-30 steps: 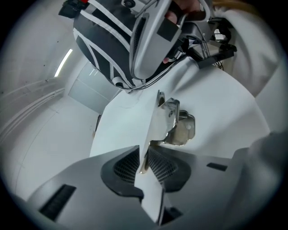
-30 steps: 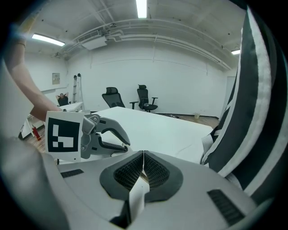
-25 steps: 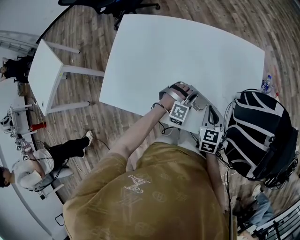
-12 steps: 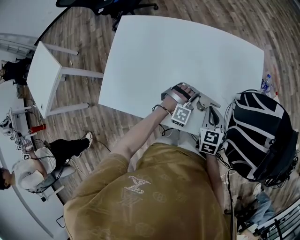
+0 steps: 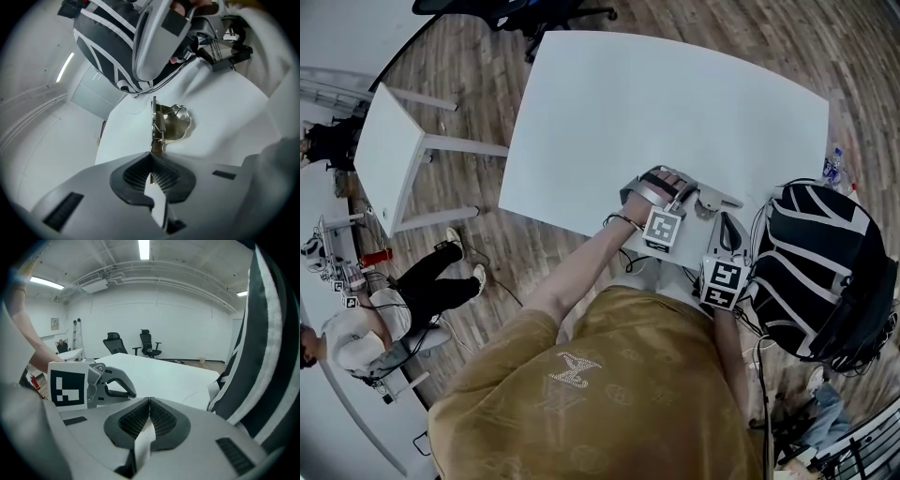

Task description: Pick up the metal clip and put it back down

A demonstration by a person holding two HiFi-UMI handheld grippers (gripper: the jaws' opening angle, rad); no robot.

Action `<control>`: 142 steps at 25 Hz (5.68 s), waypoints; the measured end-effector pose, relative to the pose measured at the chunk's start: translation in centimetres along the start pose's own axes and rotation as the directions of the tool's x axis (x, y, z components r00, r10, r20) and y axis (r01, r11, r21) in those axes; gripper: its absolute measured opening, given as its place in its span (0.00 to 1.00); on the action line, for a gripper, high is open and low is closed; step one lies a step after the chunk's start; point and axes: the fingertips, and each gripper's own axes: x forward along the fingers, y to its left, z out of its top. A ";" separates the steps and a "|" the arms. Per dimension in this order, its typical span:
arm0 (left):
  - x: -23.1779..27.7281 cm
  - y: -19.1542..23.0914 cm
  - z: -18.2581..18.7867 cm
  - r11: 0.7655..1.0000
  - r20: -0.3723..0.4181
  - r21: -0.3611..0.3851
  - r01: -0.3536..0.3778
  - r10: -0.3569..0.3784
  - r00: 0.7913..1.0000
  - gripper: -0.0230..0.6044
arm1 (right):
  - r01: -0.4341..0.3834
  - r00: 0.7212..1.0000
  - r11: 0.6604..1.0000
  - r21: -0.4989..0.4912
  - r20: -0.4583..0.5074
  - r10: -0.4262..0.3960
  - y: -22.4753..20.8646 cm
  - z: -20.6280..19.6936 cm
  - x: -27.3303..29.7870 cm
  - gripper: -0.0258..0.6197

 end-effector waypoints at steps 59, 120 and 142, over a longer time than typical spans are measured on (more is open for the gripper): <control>-14.7 9.9 1.8 0.616 0.079 -0.751 -0.239 0.442 0.893 0.05 | 0.068 0.939 0.994 0.088 0.330 -0.094 -1.7 11.0 -5.6 0.05; -22.9 17.3 1.0 0.271 0.085 -0.952 -0.145 0.684 0.725 0.05 | 0.003 0.888 0.998 0.069 0.459 -0.034 -0.3 16.3 -8.7 0.05; -18.8 13.8 -1.1 0.301 0.034 -0.938 -0.171 0.570 0.821 0.05 | 0.022 0.914 0.996 0.087 0.402 -0.055 -1.3 13.9 -7.3 0.05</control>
